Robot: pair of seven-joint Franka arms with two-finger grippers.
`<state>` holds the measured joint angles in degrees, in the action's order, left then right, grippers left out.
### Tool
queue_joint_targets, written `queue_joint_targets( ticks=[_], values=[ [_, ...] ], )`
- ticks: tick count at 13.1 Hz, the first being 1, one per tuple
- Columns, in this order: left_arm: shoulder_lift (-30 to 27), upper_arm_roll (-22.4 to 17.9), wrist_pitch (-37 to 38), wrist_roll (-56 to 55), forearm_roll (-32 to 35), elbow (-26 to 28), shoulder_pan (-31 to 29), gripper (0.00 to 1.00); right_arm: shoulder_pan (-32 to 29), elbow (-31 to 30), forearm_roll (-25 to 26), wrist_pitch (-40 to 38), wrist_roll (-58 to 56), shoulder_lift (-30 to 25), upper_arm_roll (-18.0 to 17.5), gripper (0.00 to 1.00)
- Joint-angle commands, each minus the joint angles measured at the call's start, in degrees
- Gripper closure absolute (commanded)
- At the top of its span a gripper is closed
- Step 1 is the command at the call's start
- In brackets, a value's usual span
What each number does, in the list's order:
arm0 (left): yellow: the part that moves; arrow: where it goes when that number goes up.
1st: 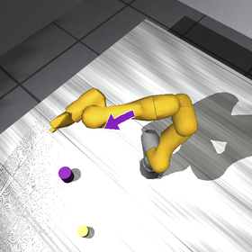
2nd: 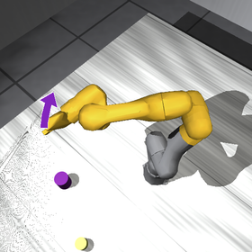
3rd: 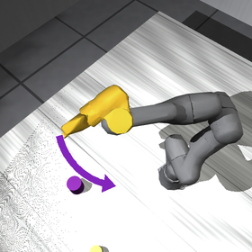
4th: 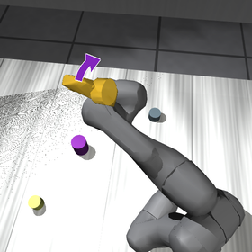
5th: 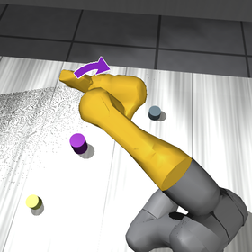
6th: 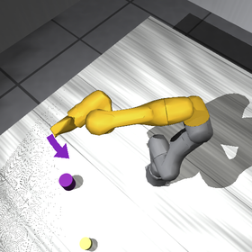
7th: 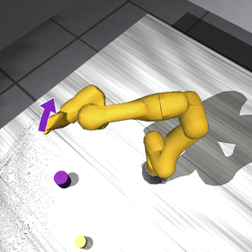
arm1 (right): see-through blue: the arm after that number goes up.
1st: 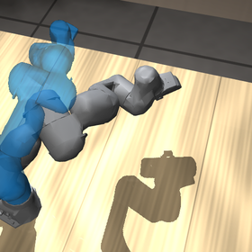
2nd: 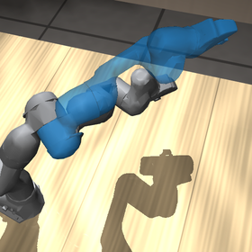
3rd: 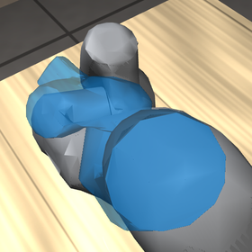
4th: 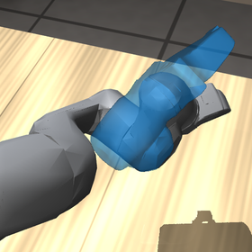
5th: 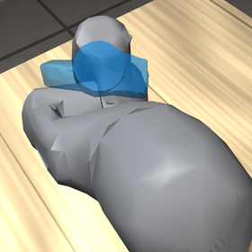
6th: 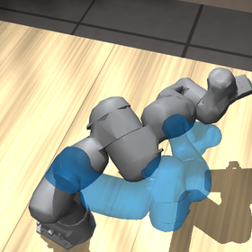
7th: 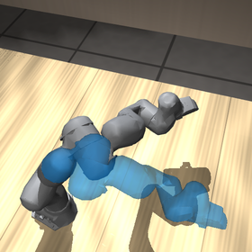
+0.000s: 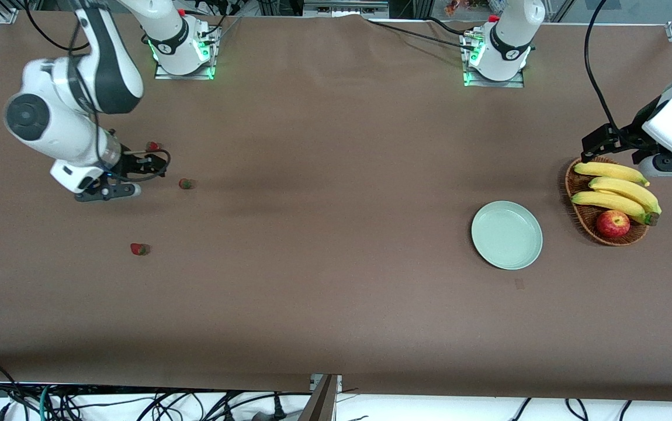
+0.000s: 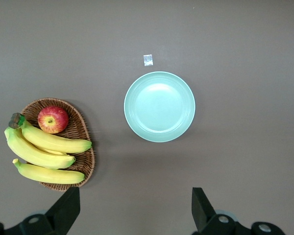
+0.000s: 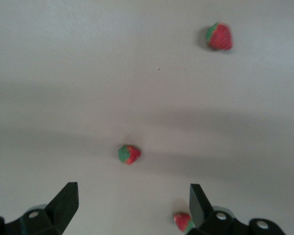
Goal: Collect all strawberries into plate
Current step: 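Move the right gripper down over the nearest red strawberry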
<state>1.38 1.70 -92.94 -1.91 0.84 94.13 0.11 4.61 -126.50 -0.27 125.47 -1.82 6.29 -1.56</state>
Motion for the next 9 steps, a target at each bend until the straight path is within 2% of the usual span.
queue_joint_targets(
  ticks=[1,5,9],
  values=[
    [-0.4,0.2,1.0,0.1,-1.1,-0.3,-0.2,0.0,-0.1,-2.5,-3.0,5.5,0.7,3.2,-0.7,0.0],
    [-0.3,0.3,1.0,0.2,-1.1,-0.4,0.3,0.0,-0.1,-6.2,-3.8,15.0,0.7,7.8,-0.7,0.01],
    [-0.3,0.3,1.1,0.0,-1.2,-0.4,0.3,0.0,-0.2,-6.3,-3.8,18.9,0.7,12.7,-0.9,0.06]
  ],
)
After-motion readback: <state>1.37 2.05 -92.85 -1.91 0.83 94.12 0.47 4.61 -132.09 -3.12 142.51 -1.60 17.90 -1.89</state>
